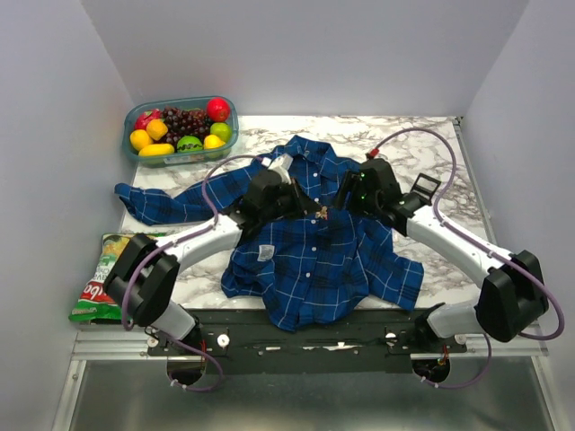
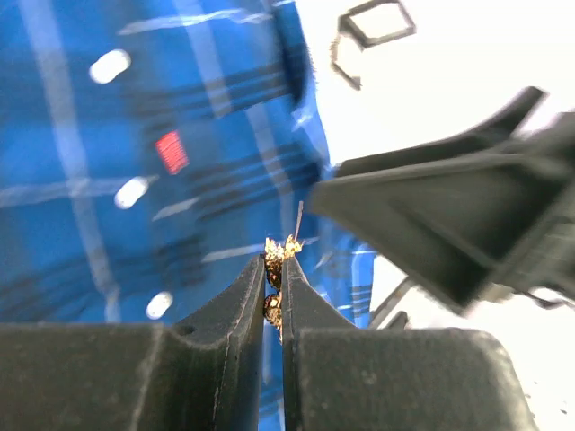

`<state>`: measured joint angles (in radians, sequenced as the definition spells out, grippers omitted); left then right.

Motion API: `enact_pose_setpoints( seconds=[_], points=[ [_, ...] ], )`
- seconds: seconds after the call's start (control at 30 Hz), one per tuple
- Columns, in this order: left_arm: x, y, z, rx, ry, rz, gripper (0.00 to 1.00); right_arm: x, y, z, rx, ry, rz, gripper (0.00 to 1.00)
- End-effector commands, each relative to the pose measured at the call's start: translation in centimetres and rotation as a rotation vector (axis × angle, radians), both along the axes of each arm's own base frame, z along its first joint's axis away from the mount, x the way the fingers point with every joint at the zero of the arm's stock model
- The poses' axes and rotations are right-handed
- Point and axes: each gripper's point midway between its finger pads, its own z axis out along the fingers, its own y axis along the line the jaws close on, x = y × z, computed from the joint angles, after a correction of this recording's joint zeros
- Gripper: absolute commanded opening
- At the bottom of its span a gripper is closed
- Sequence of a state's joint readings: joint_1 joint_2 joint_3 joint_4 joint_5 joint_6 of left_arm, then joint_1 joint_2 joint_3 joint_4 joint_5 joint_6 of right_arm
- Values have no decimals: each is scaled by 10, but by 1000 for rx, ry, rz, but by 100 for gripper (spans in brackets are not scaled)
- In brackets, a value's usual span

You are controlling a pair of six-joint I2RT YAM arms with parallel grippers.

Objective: Pin the brooch onto the clothing
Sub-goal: Cross the brooch over the flattened clothing.

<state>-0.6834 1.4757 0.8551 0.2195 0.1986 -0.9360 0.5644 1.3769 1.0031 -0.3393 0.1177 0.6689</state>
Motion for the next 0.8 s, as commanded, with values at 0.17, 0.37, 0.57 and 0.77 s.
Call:
enact_pose_setpoints(
  seconds=[0.17,0.37,0.57,0.77],
  points=[
    [34,-41,2,-30,53,-281,0,32,-53,-9,-67,23,-64,72],
    [61,-59,-5,-52,57,-356,0,56,-56,-15,-90,34,-77,64],
    [81,-61,-30,-32,88,-339,0,72,-55,-33,-131,64,-87,53],
    [94,-60,-46,-4,90,-287,0,74,-59,-44,-145,99,-120,48]
  ],
)
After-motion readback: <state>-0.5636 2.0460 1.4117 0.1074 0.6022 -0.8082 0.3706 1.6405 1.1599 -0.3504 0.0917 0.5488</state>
